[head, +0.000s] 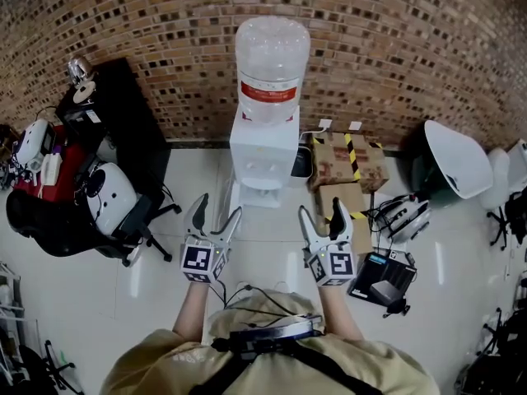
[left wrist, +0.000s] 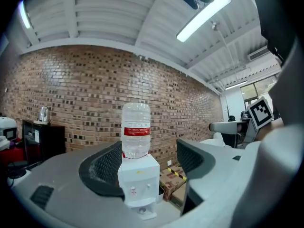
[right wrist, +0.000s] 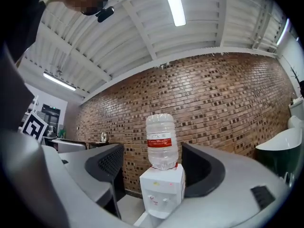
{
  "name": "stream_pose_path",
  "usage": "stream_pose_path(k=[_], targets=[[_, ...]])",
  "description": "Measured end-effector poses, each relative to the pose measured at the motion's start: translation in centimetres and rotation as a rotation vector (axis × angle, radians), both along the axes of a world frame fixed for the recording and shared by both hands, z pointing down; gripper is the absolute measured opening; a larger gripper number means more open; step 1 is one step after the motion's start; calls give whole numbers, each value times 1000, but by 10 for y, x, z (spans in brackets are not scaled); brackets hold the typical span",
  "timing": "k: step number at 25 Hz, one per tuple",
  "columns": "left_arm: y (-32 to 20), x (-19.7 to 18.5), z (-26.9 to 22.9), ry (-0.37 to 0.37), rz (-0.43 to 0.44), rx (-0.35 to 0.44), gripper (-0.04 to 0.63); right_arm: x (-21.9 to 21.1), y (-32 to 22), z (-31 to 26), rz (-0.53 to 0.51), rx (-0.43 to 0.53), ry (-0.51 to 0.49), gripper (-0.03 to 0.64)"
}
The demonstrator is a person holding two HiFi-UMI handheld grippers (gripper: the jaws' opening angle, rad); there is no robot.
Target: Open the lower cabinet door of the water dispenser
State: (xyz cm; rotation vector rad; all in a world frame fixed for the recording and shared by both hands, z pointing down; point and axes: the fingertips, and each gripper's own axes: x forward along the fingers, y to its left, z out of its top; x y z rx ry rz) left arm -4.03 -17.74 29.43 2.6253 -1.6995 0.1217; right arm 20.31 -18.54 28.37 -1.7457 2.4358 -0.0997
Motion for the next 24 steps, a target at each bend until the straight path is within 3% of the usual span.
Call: stream_pose_path(k=[7,24], targets=[[4,20,-6,-83,21,12,344,-13,-4,-4,-46,4,20,402],[4,5,7,-50,-2,4,344,-30,2,2,-65,-6,36,400]])
